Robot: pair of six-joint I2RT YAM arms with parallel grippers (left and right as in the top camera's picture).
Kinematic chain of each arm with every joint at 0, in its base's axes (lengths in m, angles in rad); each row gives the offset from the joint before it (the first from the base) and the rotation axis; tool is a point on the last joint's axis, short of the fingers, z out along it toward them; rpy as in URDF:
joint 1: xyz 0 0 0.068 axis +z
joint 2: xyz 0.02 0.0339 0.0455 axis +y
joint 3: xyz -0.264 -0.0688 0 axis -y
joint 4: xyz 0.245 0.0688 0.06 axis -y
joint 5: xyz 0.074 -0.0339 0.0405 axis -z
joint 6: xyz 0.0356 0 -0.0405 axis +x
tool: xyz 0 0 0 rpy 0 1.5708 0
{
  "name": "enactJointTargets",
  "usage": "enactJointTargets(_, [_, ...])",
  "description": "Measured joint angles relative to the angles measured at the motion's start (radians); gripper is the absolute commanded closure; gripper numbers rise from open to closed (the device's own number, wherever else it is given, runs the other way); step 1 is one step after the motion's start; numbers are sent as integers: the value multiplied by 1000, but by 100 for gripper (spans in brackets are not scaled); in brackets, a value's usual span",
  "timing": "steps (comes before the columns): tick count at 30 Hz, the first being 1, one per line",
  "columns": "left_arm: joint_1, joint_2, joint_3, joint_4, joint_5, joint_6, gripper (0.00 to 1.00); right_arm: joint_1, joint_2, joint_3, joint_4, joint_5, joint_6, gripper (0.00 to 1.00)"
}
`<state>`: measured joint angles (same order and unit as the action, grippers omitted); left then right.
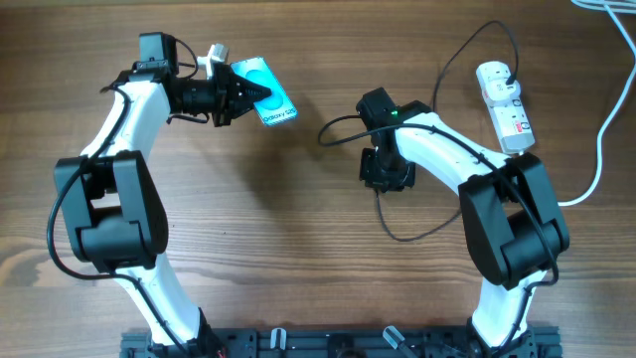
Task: Plug charger to phone and switch on socket
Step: 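Lower the right gripper and grasp the black USB-C plug, then carry the plug with the right gripper to the phone's bottom port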
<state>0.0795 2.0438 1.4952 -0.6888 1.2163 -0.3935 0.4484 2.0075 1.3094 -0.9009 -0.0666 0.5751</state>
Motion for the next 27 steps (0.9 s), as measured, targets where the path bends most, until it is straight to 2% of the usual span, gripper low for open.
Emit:
enactJointTargets(7, [0,0,0,0,0,0,96,0,0,0,16,0,0,73])
enactJointTargets(18, [0,0,0,0,0,0,96,0,0,0,27,0,0,85])
enactJointTargets(27, [0,0,0,0,0,0,96,0,1,0,27,0,0,89])
